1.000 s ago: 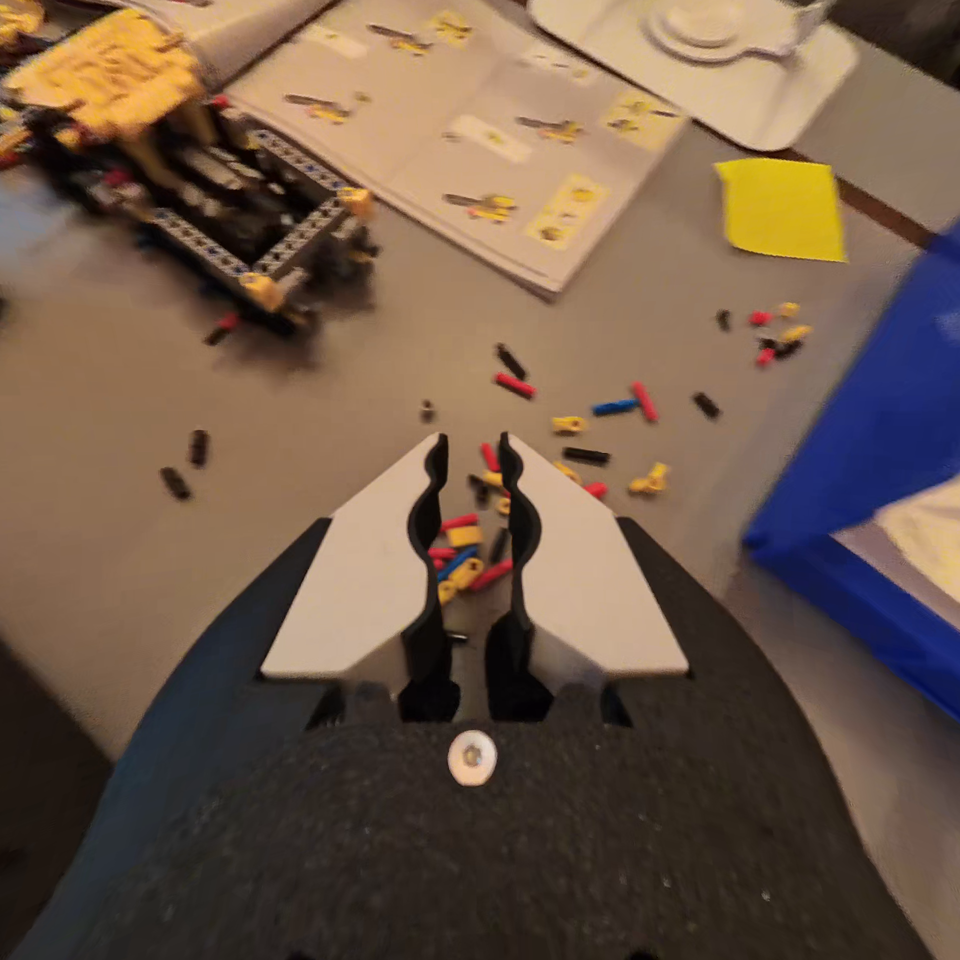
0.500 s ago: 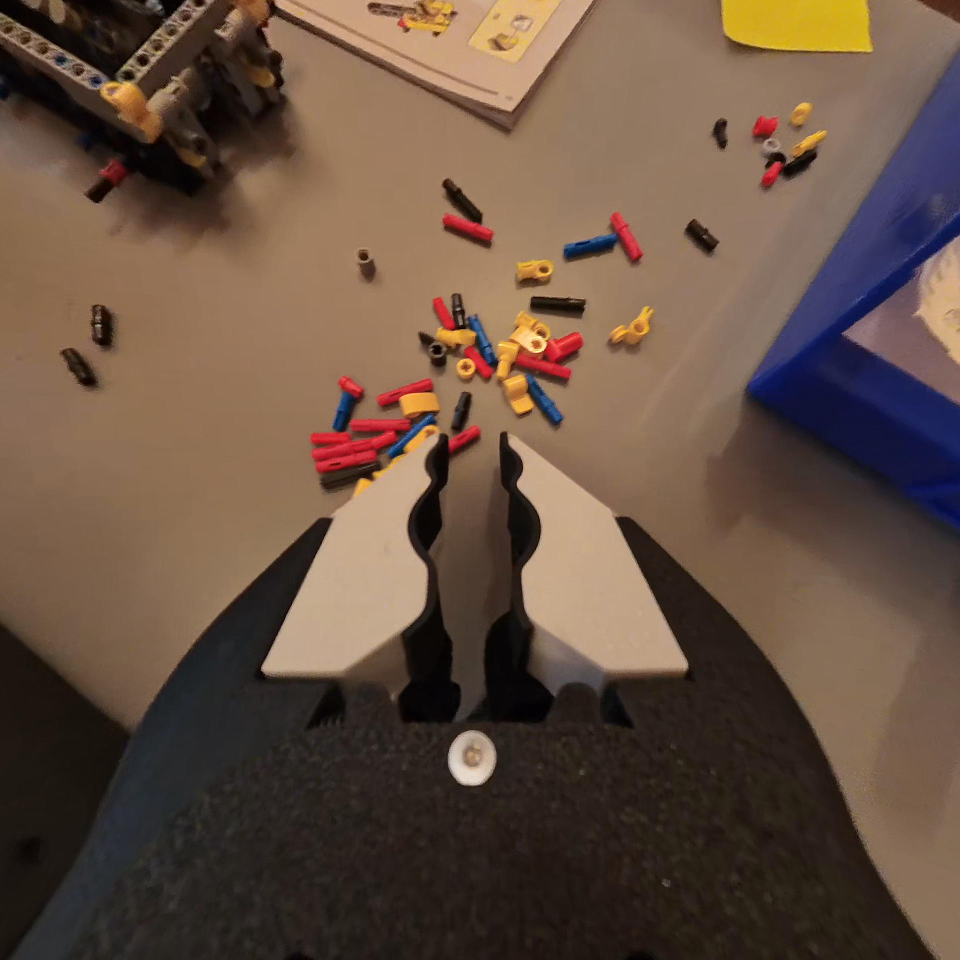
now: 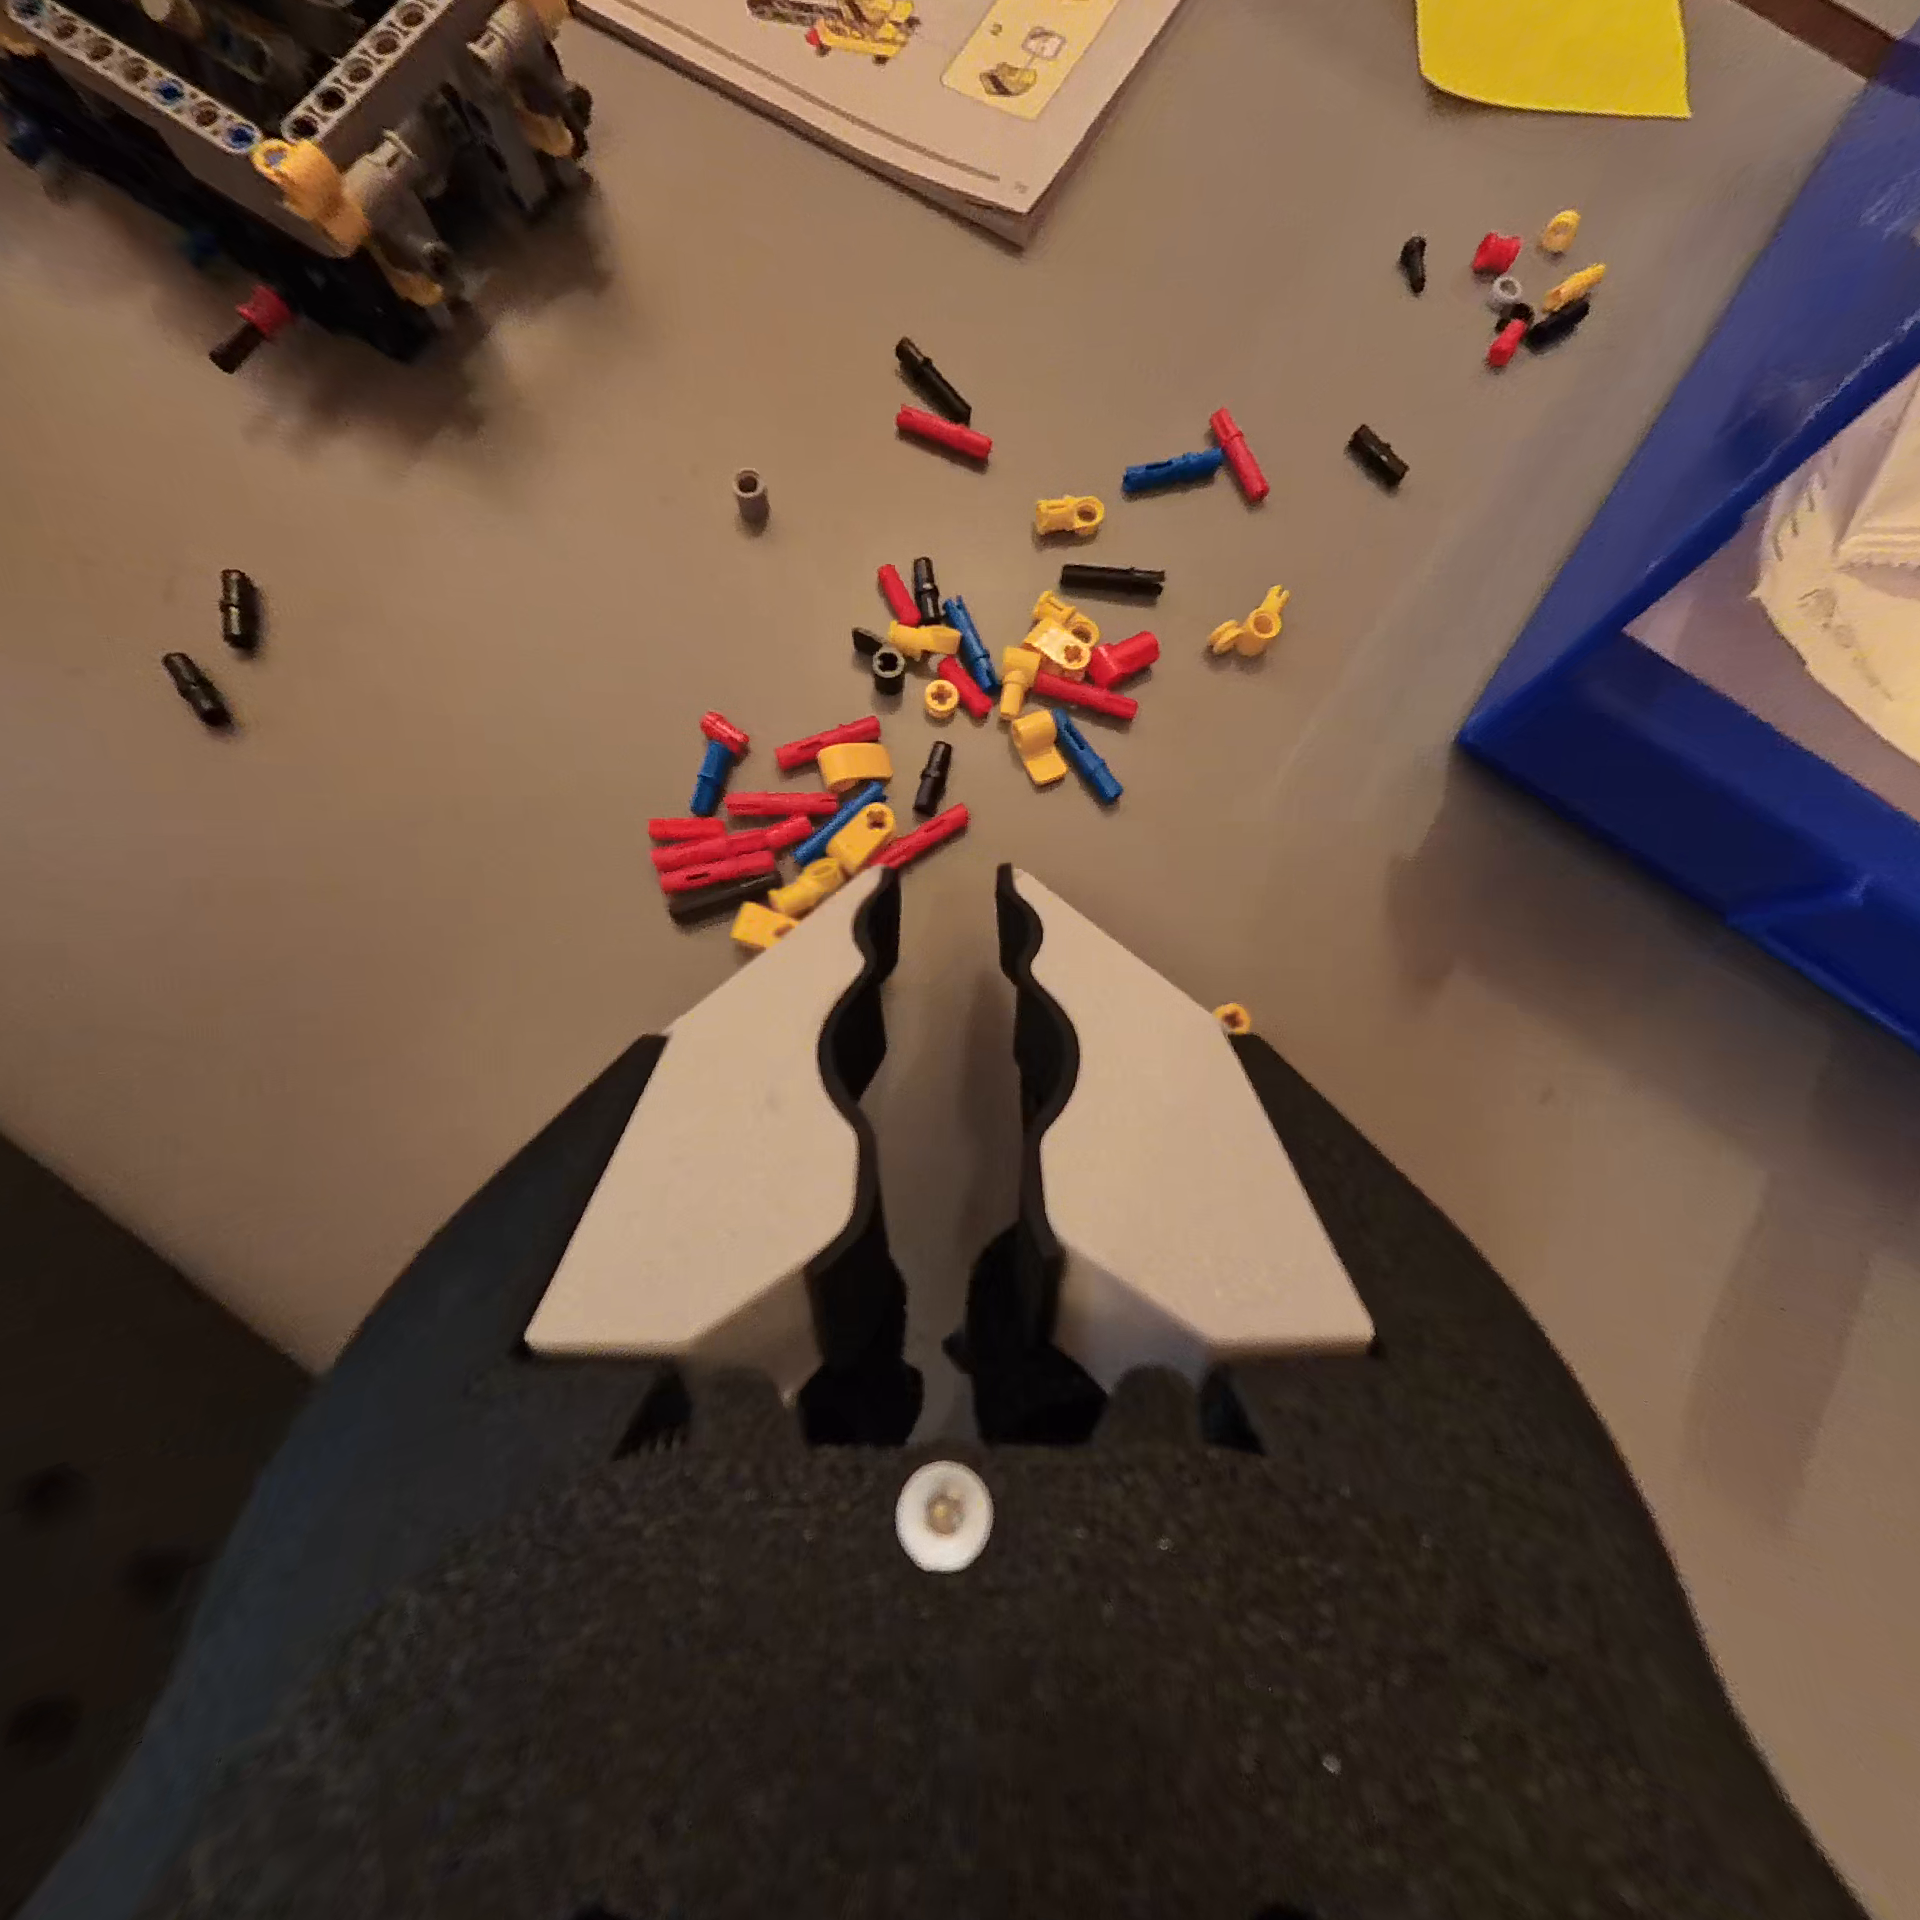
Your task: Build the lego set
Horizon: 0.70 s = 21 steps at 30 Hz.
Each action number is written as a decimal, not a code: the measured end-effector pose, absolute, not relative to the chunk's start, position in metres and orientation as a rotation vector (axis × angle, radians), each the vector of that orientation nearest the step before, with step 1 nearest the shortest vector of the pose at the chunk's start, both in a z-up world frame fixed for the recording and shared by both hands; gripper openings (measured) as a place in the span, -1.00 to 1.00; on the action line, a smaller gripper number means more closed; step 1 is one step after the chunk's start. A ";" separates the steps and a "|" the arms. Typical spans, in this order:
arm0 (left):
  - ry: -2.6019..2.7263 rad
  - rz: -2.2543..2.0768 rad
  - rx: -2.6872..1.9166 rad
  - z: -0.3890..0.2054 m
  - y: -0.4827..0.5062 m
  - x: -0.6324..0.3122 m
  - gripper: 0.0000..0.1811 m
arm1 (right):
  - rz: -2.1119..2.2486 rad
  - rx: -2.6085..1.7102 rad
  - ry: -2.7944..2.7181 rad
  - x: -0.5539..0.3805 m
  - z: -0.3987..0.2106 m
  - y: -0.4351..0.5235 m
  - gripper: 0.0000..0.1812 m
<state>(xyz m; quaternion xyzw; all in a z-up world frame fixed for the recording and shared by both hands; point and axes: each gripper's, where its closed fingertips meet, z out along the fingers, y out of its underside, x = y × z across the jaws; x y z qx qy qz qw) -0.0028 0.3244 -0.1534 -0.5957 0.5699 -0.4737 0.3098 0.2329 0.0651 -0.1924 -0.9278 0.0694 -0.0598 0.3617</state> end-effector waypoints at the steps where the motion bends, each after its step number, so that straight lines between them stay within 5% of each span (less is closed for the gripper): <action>1: 1.501 -1.255 -1.577 -0.153 0.326 -0.003 -0.60 | -0.151 -2.394 0.175 0.236 -0.194 0.065 -0.81; 21: 1.511 -1.200 -1.581 -0.157 0.331 -0.002 -0.59 | -0.020 -2.391 -0.125 0.272 -0.210 0.089 -0.85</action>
